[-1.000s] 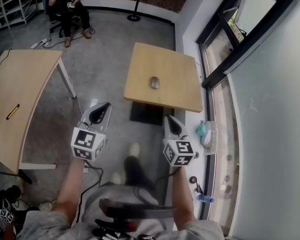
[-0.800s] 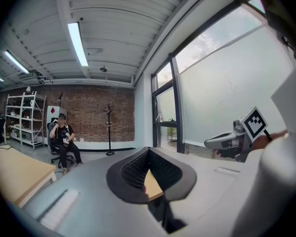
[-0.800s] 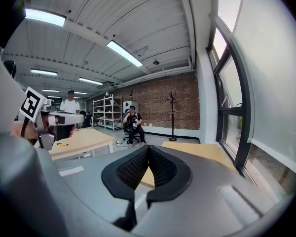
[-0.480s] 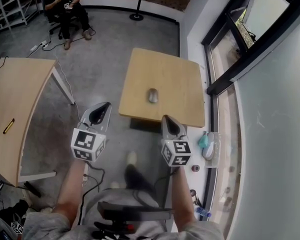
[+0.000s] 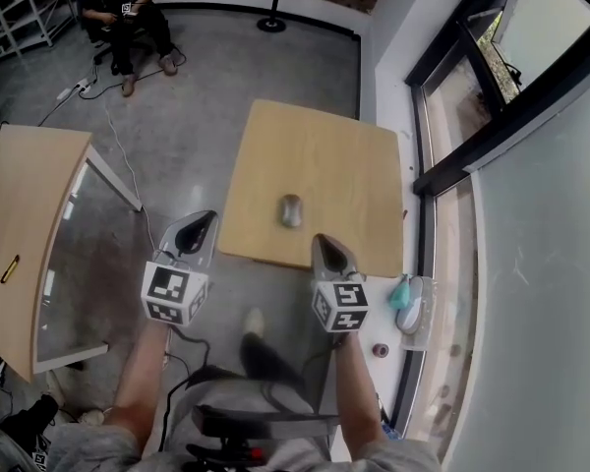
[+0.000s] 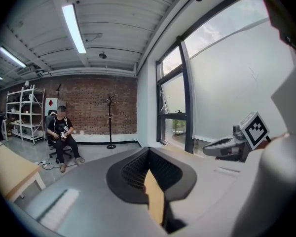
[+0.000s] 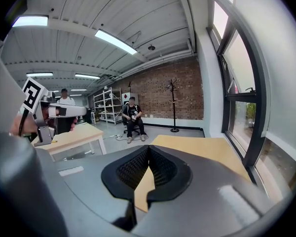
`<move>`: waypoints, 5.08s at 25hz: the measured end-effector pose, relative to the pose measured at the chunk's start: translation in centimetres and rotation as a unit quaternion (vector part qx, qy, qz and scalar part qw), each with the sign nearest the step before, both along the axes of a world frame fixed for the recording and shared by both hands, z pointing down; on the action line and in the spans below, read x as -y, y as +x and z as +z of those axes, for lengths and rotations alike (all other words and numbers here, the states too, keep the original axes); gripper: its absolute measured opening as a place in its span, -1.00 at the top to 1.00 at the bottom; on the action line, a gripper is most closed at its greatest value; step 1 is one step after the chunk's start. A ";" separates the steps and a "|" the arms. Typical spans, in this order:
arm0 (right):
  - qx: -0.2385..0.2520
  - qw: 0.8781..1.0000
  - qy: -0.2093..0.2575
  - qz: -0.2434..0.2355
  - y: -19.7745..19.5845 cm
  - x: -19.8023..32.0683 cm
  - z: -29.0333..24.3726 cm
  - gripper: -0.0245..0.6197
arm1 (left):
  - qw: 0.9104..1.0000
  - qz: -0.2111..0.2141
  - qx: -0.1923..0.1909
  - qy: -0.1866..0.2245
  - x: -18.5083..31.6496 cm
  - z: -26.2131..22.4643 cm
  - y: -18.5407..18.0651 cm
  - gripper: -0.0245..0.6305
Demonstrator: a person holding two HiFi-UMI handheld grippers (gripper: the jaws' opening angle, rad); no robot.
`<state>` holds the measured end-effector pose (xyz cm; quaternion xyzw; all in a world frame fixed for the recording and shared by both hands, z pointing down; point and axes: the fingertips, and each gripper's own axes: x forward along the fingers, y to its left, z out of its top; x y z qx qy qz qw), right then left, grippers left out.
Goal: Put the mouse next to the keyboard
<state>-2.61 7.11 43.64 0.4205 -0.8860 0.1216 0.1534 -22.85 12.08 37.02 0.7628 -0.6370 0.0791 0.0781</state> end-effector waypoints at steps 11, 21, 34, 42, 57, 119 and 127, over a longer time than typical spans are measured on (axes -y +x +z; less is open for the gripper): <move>-0.012 1.000 -0.028 -0.005 0.3 5.4 3.9 0.88 | 1.000 0.003 0.013 -0.020 5.4 2.6 1.1 0.93; -0.044 0.998 -0.045 0.001 -1.3 9.0 8.9 0.87 | 0.999 0.024 0.020 -0.033 10.5 6.4 -0.3 0.93; -0.079 0.992 -0.100 0.019 -3.7 11.9 17.1 0.53 | 0.997 0.045 0.011 -0.058 13.5 12.9 -1.2 0.93; -0.083 0.988 -0.130 0.023 -5.0 12.9 20.2 0.22 | 0.995 0.043 -0.012 -0.084 13.8 16.4 -2.2 0.93; -0.131 0.973 -0.185 0.047 -6.1 14.0 24.8 -0.13 | 0.993 0.056 -0.011 -0.100 14.0 18.1 -2.0 0.93; -0.084 0.990 -0.072 0.083 -3.6 13.4 8.8 -0.06 | 0.997 0.050 0.000 -0.057 14.2 9.8 -1.5 0.93; -0.072 0.992 -0.036 0.096 -3.1 12.2 3.1 -0.06 | 0.998 0.052 -0.004 -0.033 13.3 5.6 -1.7 0.93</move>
